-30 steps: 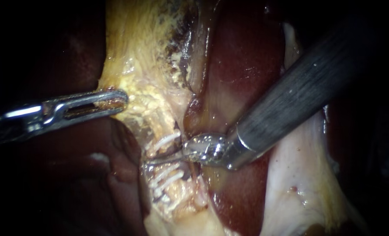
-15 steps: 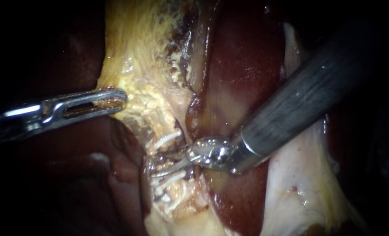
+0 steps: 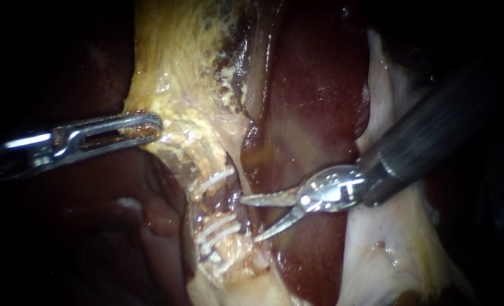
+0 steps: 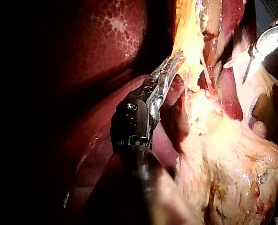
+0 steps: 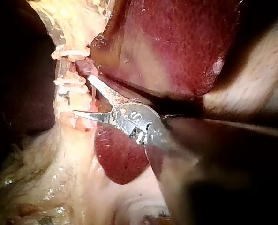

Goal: Go back from the cut left tube

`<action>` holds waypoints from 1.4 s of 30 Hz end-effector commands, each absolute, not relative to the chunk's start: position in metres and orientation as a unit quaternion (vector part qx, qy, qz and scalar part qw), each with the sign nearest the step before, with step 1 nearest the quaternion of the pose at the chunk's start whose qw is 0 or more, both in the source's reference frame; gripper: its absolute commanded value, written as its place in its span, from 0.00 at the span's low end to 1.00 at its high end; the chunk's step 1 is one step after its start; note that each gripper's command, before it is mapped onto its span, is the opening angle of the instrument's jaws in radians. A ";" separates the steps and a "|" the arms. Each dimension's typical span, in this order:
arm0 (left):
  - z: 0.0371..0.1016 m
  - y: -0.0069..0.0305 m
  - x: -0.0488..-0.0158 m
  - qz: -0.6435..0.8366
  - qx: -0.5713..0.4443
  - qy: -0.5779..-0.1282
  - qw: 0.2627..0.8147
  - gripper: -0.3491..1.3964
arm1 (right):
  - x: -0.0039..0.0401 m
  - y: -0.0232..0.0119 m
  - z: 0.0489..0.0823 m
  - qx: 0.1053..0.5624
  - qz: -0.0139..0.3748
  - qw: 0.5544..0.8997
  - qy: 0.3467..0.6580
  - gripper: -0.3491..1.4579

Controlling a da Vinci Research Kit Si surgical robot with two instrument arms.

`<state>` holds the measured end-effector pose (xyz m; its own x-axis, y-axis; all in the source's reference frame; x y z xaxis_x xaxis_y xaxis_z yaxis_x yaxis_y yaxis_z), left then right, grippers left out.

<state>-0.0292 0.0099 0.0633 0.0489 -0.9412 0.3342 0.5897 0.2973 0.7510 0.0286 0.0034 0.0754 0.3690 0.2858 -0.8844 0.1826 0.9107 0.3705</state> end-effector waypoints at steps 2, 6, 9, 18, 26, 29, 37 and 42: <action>0.0634 0.0100 -0.0292 -0.553 0.213 -0.412 0.692 0.00 | 0.0275 0.0044 0.0744 0.192 0.027 0.805 0.560 0.98; 0.0638 0.0101 -0.0292 -0.553 0.213 -0.412 0.692 0.00 | 0.0263 0.0059 0.0728 0.166 0.017 0.811 0.561 0.98; 0.0644 0.0103 -0.0293 -0.553 0.212 -0.412 0.692 0.00 | 0.0258 0.0064 0.0719 0.155 0.015 0.814 0.559 0.98; 0.0673 0.0108 -0.0320 -0.554 0.207 -0.414 0.692 0.00 | 0.0256 0.0065 0.0714 0.147 0.015 0.818 0.557 0.98; 0.0691 0.0112 -0.0341 -0.552 0.211 -0.410 0.695 0.00 | 0.0255 0.0063 0.0711 0.140 0.026 0.822 0.551 0.98; 0.0695 0.0111 -0.0348 -0.550 0.213 -0.409 0.696 0.00 | 0.0255 0.0062 0.0709 0.139 0.029 0.823 0.549 0.98; 0.0698 0.0111 -0.0353 -0.549 0.215 -0.408 0.697 0.00 | 0.0255 0.0060 0.0706 0.138 0.030 0.824 0.549 0.98; 0.0698 0.0111 -0.0351 -0.548 0.215 -0.408 0.697 0.00 | 0.0255 0.0060 0.0706 0.138 0.030 0.824 0.549 0.98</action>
